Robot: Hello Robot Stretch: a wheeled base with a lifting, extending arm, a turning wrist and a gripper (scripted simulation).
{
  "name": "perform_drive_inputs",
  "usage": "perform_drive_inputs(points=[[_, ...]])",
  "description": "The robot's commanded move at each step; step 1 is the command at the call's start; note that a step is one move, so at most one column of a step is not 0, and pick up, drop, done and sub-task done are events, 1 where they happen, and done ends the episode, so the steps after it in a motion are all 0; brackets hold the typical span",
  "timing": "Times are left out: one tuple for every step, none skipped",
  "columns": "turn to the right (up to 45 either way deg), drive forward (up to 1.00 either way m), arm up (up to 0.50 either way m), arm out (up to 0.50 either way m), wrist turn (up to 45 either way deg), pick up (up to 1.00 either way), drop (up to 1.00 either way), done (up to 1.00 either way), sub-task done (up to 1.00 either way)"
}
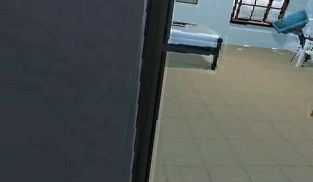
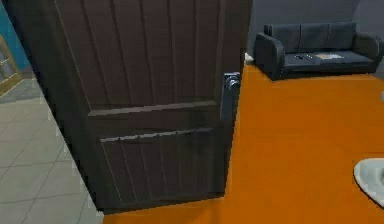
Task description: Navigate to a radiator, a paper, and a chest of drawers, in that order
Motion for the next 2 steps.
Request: perform_drive_inputs(points=[[-45.0, 0.0, 0.0, 0.0, 0.0, 0.0, 0.0, 0.0, 0.0], [-36.0, 0.0, 0.0, 0.0, 0.0, 0.0, 0.0, 0.0, 0.0]])
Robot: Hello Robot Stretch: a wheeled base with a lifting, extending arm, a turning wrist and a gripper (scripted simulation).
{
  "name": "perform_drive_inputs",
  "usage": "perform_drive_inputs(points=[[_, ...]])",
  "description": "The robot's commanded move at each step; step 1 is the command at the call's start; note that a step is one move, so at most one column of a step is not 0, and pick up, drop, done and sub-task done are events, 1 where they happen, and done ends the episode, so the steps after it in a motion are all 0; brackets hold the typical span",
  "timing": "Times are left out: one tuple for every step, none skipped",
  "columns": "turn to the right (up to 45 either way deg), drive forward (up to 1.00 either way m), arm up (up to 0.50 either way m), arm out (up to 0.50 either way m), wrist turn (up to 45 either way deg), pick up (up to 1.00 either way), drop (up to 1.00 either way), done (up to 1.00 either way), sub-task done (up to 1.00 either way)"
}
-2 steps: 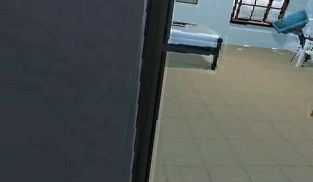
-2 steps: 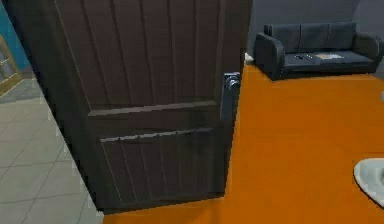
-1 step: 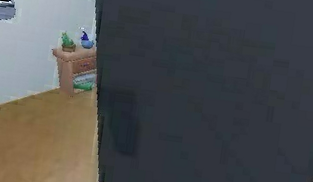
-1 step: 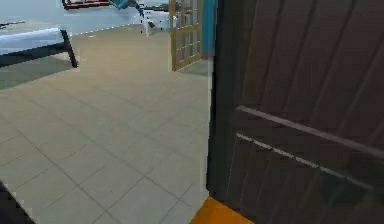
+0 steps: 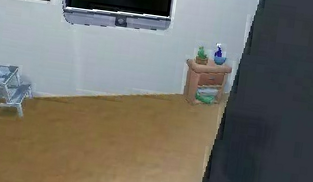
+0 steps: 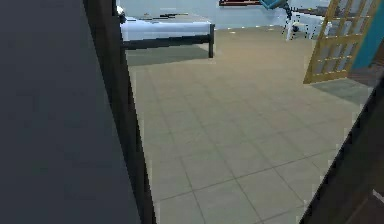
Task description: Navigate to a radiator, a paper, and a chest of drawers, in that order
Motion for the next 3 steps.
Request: perform_drive_inputs(points=[[45.0, 0.0, 0.0, 0.0, 0.0, 0.0, 0.0, 0.0, 0.0], [-45.0, 0.0, 0.0, 0.0, 0.0, 0.0, 0.0, 0.0, 0.0], [-45.0, 0.0, 0.0, 0.0, 0.0, 0.0, 0.0, 0.0, 0.0]])
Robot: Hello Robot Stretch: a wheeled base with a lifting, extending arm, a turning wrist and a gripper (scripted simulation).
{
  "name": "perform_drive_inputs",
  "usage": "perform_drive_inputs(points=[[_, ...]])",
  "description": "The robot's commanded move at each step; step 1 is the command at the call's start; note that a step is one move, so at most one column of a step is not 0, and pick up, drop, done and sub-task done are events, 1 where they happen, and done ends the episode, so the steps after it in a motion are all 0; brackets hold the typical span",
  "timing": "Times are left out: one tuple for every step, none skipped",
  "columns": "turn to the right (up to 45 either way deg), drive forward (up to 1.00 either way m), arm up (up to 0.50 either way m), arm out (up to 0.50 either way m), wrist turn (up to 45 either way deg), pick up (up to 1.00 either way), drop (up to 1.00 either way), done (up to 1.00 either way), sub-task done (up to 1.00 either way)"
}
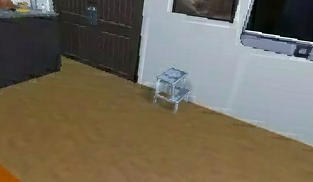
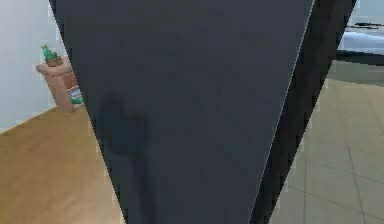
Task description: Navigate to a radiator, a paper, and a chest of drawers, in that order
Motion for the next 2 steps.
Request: perform_drive_inputs(points=[[-45.0, 0.0, 0.0, 0.0, 0.0, 0.0, 0.0, 0.0, 0.0], [-18.0, 0.0, 0.0, 0.0, 0.0, 0.0, 0.0, 0.0, 0.0]])
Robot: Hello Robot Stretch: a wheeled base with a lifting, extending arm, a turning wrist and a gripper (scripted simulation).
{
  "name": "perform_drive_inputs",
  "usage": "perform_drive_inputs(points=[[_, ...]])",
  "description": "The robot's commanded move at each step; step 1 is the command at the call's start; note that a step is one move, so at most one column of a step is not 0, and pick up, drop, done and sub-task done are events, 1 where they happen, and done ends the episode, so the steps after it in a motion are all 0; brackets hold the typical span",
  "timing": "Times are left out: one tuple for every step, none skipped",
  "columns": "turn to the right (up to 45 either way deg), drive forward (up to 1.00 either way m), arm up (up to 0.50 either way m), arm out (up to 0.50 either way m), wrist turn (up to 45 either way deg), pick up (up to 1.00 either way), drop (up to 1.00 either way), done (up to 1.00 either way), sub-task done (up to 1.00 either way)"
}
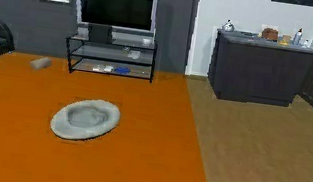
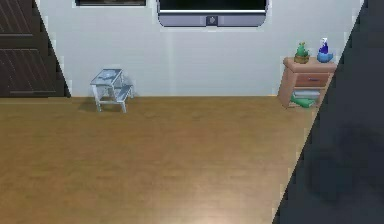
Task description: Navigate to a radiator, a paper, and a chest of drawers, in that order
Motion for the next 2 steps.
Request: perform_drive_inputs(points=[[0.0, 0.15, 0.0, 0.0, 0.0, 0.0, 0.0, 0.0, 0.0], [-45.0, 0.0, 0.0, 0.0, 0.0, 0.0, 0.0, 0.0, 0.0]])
